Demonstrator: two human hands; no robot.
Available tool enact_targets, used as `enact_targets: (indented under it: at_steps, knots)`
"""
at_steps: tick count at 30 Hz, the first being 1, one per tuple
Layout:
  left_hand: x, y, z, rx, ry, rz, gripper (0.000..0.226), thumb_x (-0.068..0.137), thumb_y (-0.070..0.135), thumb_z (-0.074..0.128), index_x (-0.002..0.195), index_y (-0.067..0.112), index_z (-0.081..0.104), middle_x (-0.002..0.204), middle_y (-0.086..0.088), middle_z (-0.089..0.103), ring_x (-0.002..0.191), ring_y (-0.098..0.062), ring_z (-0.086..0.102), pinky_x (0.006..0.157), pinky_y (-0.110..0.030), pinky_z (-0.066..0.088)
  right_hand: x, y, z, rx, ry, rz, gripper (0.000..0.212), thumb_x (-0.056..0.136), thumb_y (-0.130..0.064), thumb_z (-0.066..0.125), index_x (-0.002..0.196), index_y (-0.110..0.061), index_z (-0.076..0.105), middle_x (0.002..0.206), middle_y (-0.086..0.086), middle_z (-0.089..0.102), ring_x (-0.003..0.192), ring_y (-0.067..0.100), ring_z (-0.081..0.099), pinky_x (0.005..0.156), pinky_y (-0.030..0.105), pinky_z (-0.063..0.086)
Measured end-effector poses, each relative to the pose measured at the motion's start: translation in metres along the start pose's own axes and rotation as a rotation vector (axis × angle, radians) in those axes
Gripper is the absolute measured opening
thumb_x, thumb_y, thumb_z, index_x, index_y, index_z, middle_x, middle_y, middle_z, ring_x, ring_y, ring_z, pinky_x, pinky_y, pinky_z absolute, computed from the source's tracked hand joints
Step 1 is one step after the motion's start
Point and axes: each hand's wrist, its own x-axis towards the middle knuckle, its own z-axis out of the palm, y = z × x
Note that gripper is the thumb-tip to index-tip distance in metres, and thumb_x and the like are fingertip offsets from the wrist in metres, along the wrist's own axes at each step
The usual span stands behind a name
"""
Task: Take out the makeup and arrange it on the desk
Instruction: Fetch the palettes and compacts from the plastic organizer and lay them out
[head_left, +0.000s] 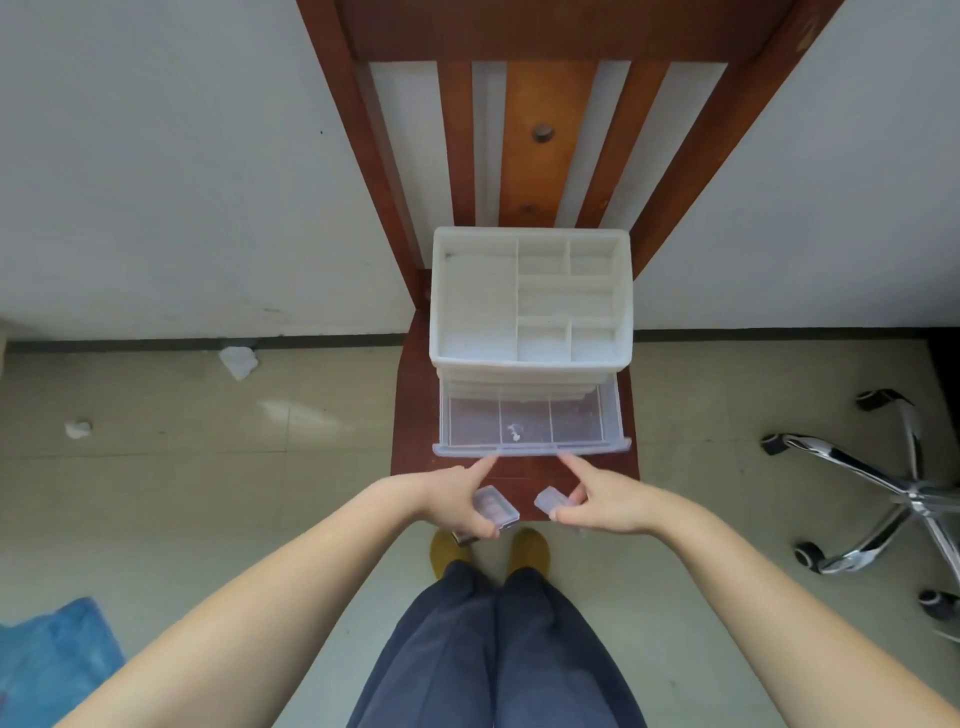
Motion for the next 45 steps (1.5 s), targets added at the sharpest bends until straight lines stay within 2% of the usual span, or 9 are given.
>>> enact_targets:
  at_steps: [7,12,17,21,24,28,33,38,45]
  knots:
    - [0.021,0.010,-0.052,0.089,0.174,-0.002,0.107,0.078,0.041,0.067,0.148,0.031,-0.015,0.148,-0.015,0.030,0.122,-0.030,0.047,0.101,-0.040,0.043,0.029,-0.021,-0.050,-0.146,0.162,-0.036,0.096,0.082,-0.041,0.061,0.151,-0.020,-0.003,0.120,0.009,0.060,0.103,0.022,0.058,0.087,0.028,0.044]
    - [0.022,0.013,-0.068,0.144,0.286,0.011,0.101,0.079,0.040,0.066,0.150,0.024,-0.005,0.143,-0.015,0.033,0.126,-0.031,0.040,0.102,-0.039,0.041,0.033,-0.036,-0.056,-0.194,0.288,-0.089,0.067,0.082,-0.035,0.060,0.136,-0.010,0.030,0.078,-0.004,0.059,0.074,0.012,0.055,0.068,0.027,0.042]
    - [-0.020,0.012,-0.046,0.105,0.556,0.061,0.074,0.075,0.037,0.069,0.133,0.007,0.034,0.127,-0.010,0.041,0.119,-0.027,0.040,0.095,-0.037,0.043,0.010,-0.054,-0.039,-0.393,0.357,-0.134,0.031,0.084,-0.039,0.056,0.101,-0.014,0.049,0.108,0.008,0.052,0.101,0.026,0.051,0.077,0.032,0.041]
    - [-0.068,-0.007,-0.024,0.141,0.768,-0.001,0.054,0.076,0.036,0.067,0.115,0.008,0.044,0.115,-0.008,0.043,0.108,-0.025,0.042,0.087,-0.034,0.043,-0.007,-0.085,-0.025,-0.579,0.420,-0.245,0.043,0.085,-0.037,0.052,0.121,-0.014,0.049,0.117,0.007,0.048,0.111,0.025,0.046,0.085,0.037,0.046]
    - [-0.106,-0.025,0.000,0.138,0.887,-0.110,0.058,0.077,0.036,0.065,0.122,0.008,0.042,0.117,-0.008,0.043,0.108,-0.025,0.043,0.089,-0.035,0.043,-0.014,-0.119,-0.009,-0.771,0.438,-0.427,0.053,0.086,-0.038,0.052,0.133,-0.015,0.041,0.124,0.007,0.046,0.116,0.026,0.044,0.087,0.039,0.047]
    - [-0.148,-0.035,0.052,0.061,1.025,-0.307,0.062,0.078,0.037,0.062,0.127,0.006,0.040,0.120,-0.010,0.043,0.108,-0.027,0.044,0.089,-0.035,0.043,-0.024,-0.155,0.012,-1.073,0.433,-0.701,0.056,0.088,-0.035,0.052,0.136,-0.011,0.039,0.127,0.011,0.047,0.113,0.031,0.047,0.082,0.040,0.049]
    - [-0.182,-0.027,0.145,-0.221,1.166,-0.566,0.060,0.078,0.035,0.061,0.127,0.009,0.039,0.122,-0.008,0.041,0.112,-0.026,0.042,0.090,-0.033,0.041,-0.038,-0.181,0.055,-1.386,0.320,-0.952,0.045,0.075,-0.031,0.064,0.111,-0.005,0.057,0.098,0.012,0.057,0.086,0.036,0.060,0.056,0.038,0.052]
    - [-0.218,-0.007,0.260,-0.518,1.303,-0.822,0.059,0.078,0.034,0.061,0.127,0.011,0.038,0.124,-0.007,0.040,0.116,-0.026,0.042,0.094,-0.035,0.040,-0.073,-0.199,0.130,-1.612,0.148,-1.199,0.057,0.088,-0.037,0.052,0.137,-0.014,0.035,0.127,0.007,0.044,0.117,0.028,0.043,0.090,0.036,0.043]
    - [-0.252,0.051,0.432,-0.794,1.405,-1.156,0.059,0.077,0.037,0.062,0.126,0.011,0.040,0.122,-0.007,0.043,0.116,-0.025,0.042,0.098,-0.030,0.037,-0.146,-0.184,0.271,-1.724,-0.140,-1.546,0.059,0.088,-0.039,0.052,0.140,-0.019,0.033,0.133,0.005,0.041,0.124,0.026,0.039,0.099,0.032,0.037]
